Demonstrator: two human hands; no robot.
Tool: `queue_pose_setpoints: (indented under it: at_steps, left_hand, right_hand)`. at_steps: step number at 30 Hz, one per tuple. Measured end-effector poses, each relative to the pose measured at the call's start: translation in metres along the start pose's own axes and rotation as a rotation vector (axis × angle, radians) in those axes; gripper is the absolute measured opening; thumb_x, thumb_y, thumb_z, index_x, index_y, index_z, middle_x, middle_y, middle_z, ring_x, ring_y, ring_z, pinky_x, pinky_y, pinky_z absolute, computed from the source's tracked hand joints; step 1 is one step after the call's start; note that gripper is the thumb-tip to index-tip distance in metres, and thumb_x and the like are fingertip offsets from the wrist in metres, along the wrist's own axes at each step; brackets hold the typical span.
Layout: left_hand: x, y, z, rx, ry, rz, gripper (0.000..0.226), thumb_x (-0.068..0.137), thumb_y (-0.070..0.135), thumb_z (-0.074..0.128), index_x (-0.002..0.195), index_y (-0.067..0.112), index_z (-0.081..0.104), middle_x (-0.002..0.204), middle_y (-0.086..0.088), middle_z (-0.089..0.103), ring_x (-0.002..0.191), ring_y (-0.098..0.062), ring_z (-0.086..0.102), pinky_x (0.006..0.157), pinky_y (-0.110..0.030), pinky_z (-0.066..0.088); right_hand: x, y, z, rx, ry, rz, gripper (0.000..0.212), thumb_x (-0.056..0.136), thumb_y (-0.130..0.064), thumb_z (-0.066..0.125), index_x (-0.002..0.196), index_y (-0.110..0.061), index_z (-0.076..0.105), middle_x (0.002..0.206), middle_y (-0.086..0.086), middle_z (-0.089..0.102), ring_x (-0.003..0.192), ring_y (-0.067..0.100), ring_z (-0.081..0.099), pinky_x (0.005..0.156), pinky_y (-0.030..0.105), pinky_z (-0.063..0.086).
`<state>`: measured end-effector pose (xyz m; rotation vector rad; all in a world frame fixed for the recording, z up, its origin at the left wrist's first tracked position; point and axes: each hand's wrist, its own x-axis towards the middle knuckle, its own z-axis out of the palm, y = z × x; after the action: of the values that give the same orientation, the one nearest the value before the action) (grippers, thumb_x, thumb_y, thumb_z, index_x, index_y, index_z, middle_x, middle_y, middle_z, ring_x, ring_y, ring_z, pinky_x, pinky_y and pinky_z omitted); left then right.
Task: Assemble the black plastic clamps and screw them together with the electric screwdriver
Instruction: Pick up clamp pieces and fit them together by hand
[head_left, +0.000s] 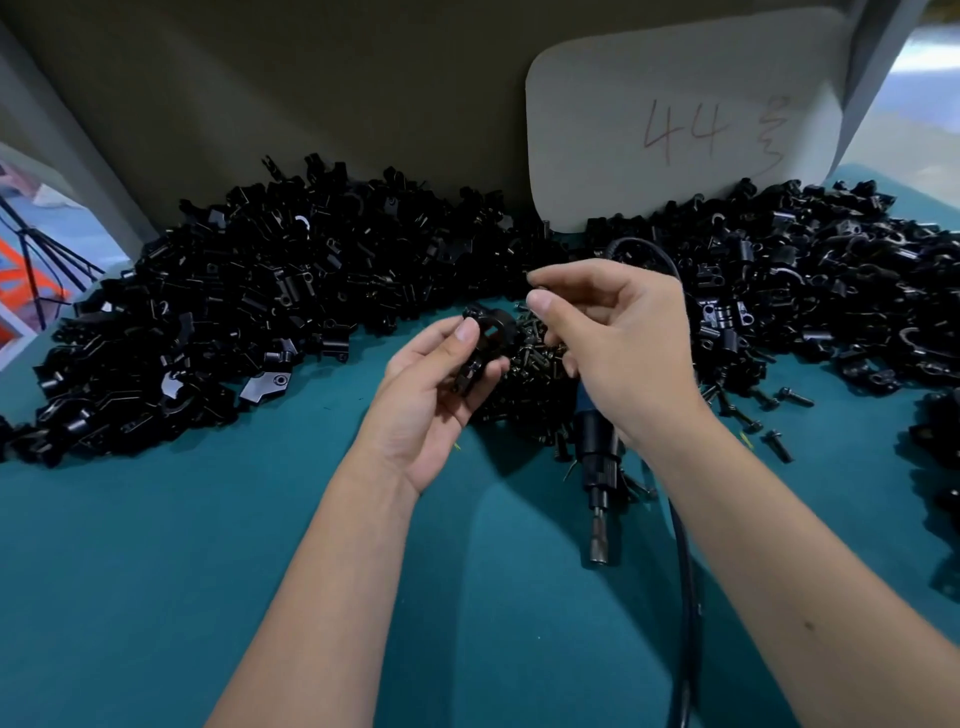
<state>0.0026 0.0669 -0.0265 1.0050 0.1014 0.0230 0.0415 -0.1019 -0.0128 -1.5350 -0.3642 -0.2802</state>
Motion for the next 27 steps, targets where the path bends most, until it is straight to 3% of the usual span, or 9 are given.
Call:
queue_pose_setpoints:
  at_steps: [3, 6, 9, 14, 17, 20, 23, 25, 27]
  left_hand:
    - [0.000, -0.001, 0.002, -0.005, -0.027, 0.012, 0.011, 0.084, 0.022, 0.072, 0.082, 0.022, 0.083, 0.093, 0.001, 0.077, 0.081, -0.014, 0.074, 0.071, -0.018, 0.058]
    - [-0.001, -0.001, 0.001, -0.001, -0.035, 0.014, 0.011, 0.084, 0.022, 0.072, 0.082, 0.022, 0.083, 0.091, 0.003, 0.077, 0.080, -0.013, 0.073, 0.071, -0.018, 0.058]
    - [-0.001, 0.000, 0.000, -0.025, -0.039, 0.012, 0.010, 0.085, 0.022, 0.073, 0.085, 0.020, 0.083, 0.093, 0.002, 0.077, 0.079, -0.013, 0.072, 0.071, -0.018, 0.058]
    - [-0.001, 0.001, -0.003, -0.046, -0.055, -0.001, 0.011, 0.086, 0.022, 0.072, 0.083, 0.021, 0.083, 0.091, 0.004, 0.077, 0.078, -0.012, 0.071, 0.070, -0.016, 0.057]
    - [-0.001, 0.002, -0.004, -0.058, -0.095, -0.003, 0.012, 0.087, 0.023, 0.072, 0.088, 0.020, 0.083, 0.095, 0.002, 0.077, 0.082, -0.013, 0.071, 0.071, -0.017, 0.057]
    - [0.003, 0.005, -0.005, -0.183, -0.041, 0.013, 0.010, 0.083, 0.020, 0.075, 0.087, 0.013, 0.081, 0.098, -0.007, 0.077, 0.085, -0.019, 0.071, 0.071, -0.019, 0.058]
    - [0.008, 0.013, -0.012, -0.442, 0.083, 0.063, 0.017, 0.081, 0.014, 0.076, 0.093, 0.003, 0.071, 0.095, -0.016, 0.072, 0.080, -0.023, 0.070, 0.066, -0.020, 0.058]
    - [0.010, 0.019, -0.020, -0.609, 0.155, 0.097, 0.024, 0.080, 0.011, 0.077, 0.099, 0.000, 0.066, 0.098, -0.019, 0.067, 0.081, -0.025, 0.070, 0.064, -0.020, 0.058]
    - [0.009, 0.023, -0.026, -0.708, 0.207, 0.130, 0.025, 0.078, 0.007, 0.079, 0.098, -0.002, 0.067, 0.104, -0.021, 0.064, 0.082, -0.027, 0.069, 0.063, -0.021, 0.058]
  right_hand:
    - [-0.002, 0.002, 0.002, -0.014, -0.038, 0.012, 0.012, 0.090, -0.012, 0.080, 0.097, -0.022, 0.081, 0.082, -0.003, 0.078, 0.061, 0.011, 0.067, 0.053, 0.015, 0.048]
    - [-0.003, 0.003, 0.002, -0.032, -0.066, 0.041, 0.011, 0.090, -0.015, 0.081, 0.094, -0.026, 0.082, 0.079, -0.002, 0.077, 0.063, 0.012, 0.066, 0.051, 0.019, 0.048]
    - [0.000, 0.000, 0.000, -0.046, -0.099, 0.049, 0.007, 0.093, -0.023, 0.079, 0.094, -0.028, 0.083, 0.076, 0.007, 0.073, 0.061, 0.028, 0.061, 0.047, 0.029, 0.048]
    - [0.002, -0.005, 0.000, -0.070, -0.140, 0.075, 0.008, 0.092, -0.025, 0.080, 0.084, -0.025, 0.082, 0.073, 0.011, 0.070, 0.066, 0.049, 0.060, 0.047, 0.031, 0.048]
    - [0.001, -0.006, 0.003, -0.124, -0.100, 0.057, 0.030, 0.088, -0.036, 0.084, 0.072, -0.014, 0.070, 0.066, 0.011, 0.065, 0.055, 0.030, 0.055, 0.048, 0.028, 0.045]
    - [-0.004, -0.008, 0.010, -0.142, -0.098, 0.068, 0.039, 0.095, -0.048, 0.073, 0.079, -0.013, 0.068, 0.072, 0.013, 0.066, 0.056, 0.013, 0.057, 0.050, 0.024, 0.045]
    - [-0.007, -0.008, 0.012, -0.461, -0.163, -0.042, 0.020, 0.098, -0.037, 0.071, 0.086, -0.021, 0.071, 0.076, -0.003, 0.069, 0.065, 0.005, 0.060, 0.062, 0.026, 0.052]
    - [-0.010, -0.010, 0.013, -0.822, -0.352, -0.138, 0.008, 0.095, -0.030, 0.074, 0.090, -0.024, 0.074, 0.087, -0.010, 0.068, 0.081, 0.008, 0.062, 0.078, 0.033, 0.056]
    - [-0.015, -0.010, 0.019, -1.109, -0.530, -0.153, 0.007, 0.096, -0.034, 0.073, 0.095, -0.027, 0.073, 0.099, -0.008, 0.065, 0.100, 0.018, 0.061, 0.084, 0.039, 0.056]
